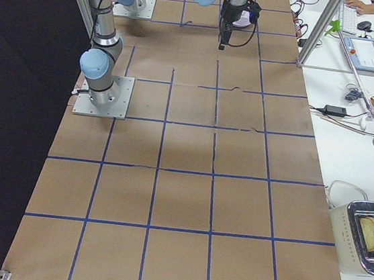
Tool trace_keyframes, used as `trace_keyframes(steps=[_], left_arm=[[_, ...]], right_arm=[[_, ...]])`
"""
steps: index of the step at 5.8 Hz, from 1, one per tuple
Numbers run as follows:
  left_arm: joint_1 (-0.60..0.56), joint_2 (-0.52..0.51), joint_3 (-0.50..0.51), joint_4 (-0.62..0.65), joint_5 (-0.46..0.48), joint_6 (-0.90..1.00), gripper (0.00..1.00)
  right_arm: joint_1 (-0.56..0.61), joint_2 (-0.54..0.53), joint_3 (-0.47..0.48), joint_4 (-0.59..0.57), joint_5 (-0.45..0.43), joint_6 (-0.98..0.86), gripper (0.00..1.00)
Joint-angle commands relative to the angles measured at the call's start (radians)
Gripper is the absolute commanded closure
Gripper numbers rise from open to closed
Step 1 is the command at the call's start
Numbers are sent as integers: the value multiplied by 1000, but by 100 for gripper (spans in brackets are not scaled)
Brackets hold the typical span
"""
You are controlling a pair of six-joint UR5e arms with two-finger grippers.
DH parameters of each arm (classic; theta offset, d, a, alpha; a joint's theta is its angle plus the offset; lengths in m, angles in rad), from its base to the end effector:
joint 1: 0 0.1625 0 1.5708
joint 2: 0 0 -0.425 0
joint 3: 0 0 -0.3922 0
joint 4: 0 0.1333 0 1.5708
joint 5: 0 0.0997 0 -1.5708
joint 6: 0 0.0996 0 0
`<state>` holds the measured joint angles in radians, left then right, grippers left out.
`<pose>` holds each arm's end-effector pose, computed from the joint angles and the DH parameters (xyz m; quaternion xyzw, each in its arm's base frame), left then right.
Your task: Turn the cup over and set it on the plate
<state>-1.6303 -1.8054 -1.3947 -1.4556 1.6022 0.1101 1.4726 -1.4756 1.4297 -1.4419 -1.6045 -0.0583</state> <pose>-0.1654 -0.5867 0.4592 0.0842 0.9959 -0.0279 0.0164 0.0780 -0.5335 0.4961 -0.0192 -0.9988 -0.0427 0.0135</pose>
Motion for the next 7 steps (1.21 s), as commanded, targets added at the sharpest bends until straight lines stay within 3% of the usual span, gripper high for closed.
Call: trace_keyframes(steps=[1, 2, 3, 7], left_arm=[[-16, 125, 16, -199, -1, -56, 1], [-13, 153, -72, -206, -1, -58, 1], [1, 194, -125, -124, 1, -58, 1], [36, 239, -139, -135, -5, -128, 1]], right_arm=[[0, 0, 0, 0, 0, 0, 0], [0, 0, 0, 0, 0, 0, 0], [0, 0, 0, 0, 0, 0, 0], [0, 0, 0, 0, 0, 0, 0]])
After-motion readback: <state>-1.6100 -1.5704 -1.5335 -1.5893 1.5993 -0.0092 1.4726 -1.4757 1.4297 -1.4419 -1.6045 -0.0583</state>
